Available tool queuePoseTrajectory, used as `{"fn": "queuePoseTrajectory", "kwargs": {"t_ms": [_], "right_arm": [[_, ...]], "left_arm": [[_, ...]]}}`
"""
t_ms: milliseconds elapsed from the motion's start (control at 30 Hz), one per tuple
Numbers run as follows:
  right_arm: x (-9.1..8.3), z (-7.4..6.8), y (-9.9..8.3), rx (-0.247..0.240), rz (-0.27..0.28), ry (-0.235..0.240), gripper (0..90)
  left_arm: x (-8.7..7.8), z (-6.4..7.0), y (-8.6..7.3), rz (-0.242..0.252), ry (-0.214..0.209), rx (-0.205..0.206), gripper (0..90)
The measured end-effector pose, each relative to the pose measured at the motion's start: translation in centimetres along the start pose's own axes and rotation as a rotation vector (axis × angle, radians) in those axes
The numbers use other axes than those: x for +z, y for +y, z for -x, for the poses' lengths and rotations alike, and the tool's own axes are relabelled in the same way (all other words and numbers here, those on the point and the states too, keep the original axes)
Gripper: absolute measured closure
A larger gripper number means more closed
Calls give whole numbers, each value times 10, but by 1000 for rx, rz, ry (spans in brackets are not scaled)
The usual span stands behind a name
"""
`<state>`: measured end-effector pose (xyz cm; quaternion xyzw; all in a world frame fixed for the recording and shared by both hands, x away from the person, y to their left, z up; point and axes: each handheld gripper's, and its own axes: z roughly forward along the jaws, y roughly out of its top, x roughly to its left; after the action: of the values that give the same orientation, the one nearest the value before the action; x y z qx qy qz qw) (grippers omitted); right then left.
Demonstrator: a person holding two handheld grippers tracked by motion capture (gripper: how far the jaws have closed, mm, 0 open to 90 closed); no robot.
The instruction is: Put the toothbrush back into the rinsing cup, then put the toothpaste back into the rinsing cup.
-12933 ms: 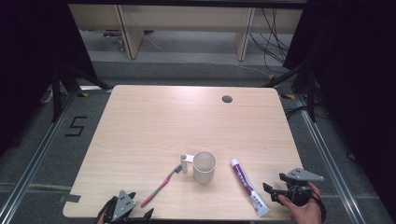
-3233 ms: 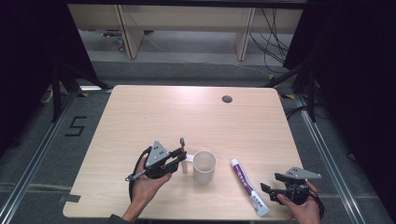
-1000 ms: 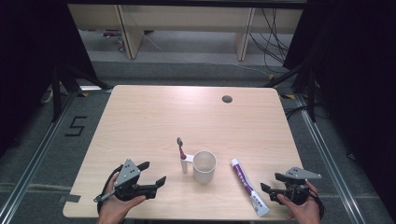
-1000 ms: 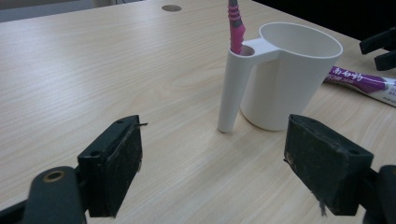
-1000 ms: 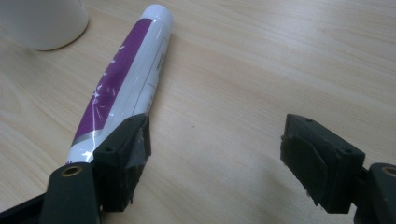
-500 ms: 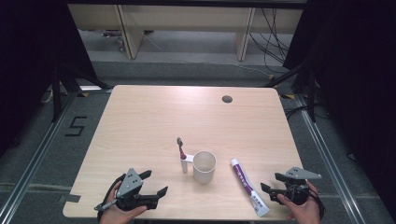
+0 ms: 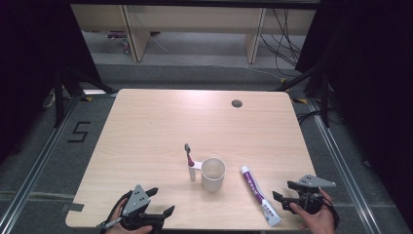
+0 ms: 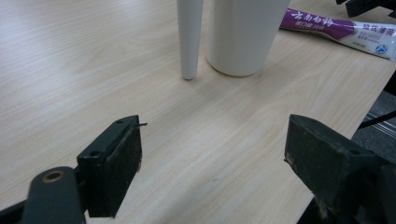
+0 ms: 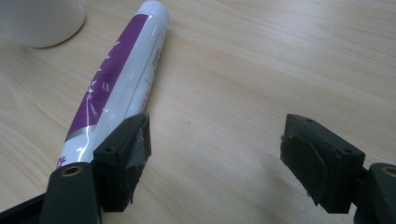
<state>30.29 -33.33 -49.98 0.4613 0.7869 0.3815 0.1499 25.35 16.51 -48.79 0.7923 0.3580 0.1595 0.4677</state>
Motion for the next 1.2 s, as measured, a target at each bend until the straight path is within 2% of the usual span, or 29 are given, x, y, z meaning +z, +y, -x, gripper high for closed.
{"fn": "queuePoseTrajectory", "kwargs": {"t_ms": [67,100,200,233,300,333,467,500,567,600,633,667,700,733,767,800,900,933,1000,1033,1067,1100,1133,1200], "right_arm": [[0,-1,0,9,-1,-12,253],[-1,0,-1,-14,-3,-11,253],[-1,-1,-1,-14,1,-13,253],[-1,-3,-2,2,0,-8,253],[-1,-1,-1,-17,2,-8,253],[-2,-2,-1,-19,3,-12,253],[-1,-2,-1,-19,1,-15,254],[-1,-2,-1,-19,1,-15,254],[-1,-3,-1,-17,2,-13,253],[-2,-6,-1,14,-9,-4,253],[-1,-3,-1,-21,-1,-14,253],[-1,-3,-1,-20,-1,-17,253],[-1,-3,-1,-20,-1,-17,253],[-2,-6,-1,15,-7,-8,253],[-2,-6,-1,15,-7,-8,253],[-3,-3,-1,-15,6,-19,253],[-4,-4,0,-8,6,-21,253],[-4,-4,1,-6,10,-13,253],[-7,-5,3,-16,26,-16,253],[-8,-6,5,-24,25,-16,254],[-9,-9,6,1,35,-5,266],[-11,-9,8,-23,41,-6,280],[-12,-11,10,-32,43,1,286],[-14,-15,13,-28,60,20,315]], "left_arm": [[-1,1,-1,-2,2,-1,188],[-2,2,-4,-7,4,-1,188],[-3,3,-6,-23,8,4,188],[-4,5,-8,-28,11,3,188],[-4,6,-9,-31,23,1,188],[-6,7,-11,-49,20,20,187],[-7,11,-15,-53,19,17,185],[-8,11,-16,-73,21,37,185],[-9,15,-18,-70,15,35,185],[-10,15,-19,-79,13,43,185],[-10,18,-20,-73,8,33,184],[-11,19,-23,-96,7,43,184],[-11,19,-23,-96,7,43,183],[-12,19,-24,-132,7,67,182],[-12,19,-24,-132,7,67,182],[-12,21,-25,-133,11,65,182],[-13,20,-25,-134,14,63,180],[-11,22,-26,-113,9,36,180],[-11,20,-27,-147,12,69,179],[-11,21,-28,-142,5,53,179],[-11,21,-28,-142,5,53,179],[-10,20,-29,-153,12,69,179],[-10,20,-29,-150,13,66,179],[-10,20,-29,-156,14,67,179]]}}
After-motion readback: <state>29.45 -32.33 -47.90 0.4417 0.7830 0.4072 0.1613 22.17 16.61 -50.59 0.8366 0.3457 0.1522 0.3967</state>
